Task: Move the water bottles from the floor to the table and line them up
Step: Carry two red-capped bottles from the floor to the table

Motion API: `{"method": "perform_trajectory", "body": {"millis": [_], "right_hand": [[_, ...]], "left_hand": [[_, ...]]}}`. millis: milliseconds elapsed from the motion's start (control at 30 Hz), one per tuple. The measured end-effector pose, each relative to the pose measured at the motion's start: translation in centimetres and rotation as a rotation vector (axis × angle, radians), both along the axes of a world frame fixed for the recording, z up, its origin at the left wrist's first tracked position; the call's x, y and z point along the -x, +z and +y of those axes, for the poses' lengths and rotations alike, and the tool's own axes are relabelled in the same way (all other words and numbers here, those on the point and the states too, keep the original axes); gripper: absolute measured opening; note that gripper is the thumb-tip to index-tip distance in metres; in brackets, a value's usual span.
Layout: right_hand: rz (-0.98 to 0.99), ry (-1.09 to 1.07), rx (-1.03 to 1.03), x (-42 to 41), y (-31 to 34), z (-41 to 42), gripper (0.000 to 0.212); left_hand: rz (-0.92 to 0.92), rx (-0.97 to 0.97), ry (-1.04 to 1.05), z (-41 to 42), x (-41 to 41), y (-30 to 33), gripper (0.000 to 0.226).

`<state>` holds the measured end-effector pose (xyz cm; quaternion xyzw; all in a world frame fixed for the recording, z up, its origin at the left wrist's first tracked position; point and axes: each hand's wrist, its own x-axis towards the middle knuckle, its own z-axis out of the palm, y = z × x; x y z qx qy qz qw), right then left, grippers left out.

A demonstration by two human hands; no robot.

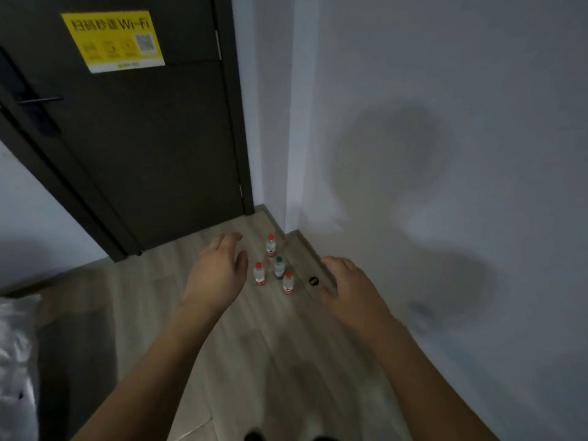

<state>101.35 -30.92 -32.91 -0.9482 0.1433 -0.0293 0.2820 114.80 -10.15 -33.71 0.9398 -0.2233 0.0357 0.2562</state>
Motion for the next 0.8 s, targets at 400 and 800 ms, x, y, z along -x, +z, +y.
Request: {"method": "perform_trajectory", "body": {"millis": [400, 800], "right_hand": [[0.098, -0.093, -0.057, -21.4, -5.1, -3.2, 0.042], [0.232, -0.281, -0.132, -40.9, -12.0, -9.2, 0.045]], "left_hand": [[0.117, -0.041, -0.137, -5.6, -21.3, -4.1, 0.041], [0.194, -0.221, -0.246, -10.0, -44.5, -9.3, 0.048]]}}
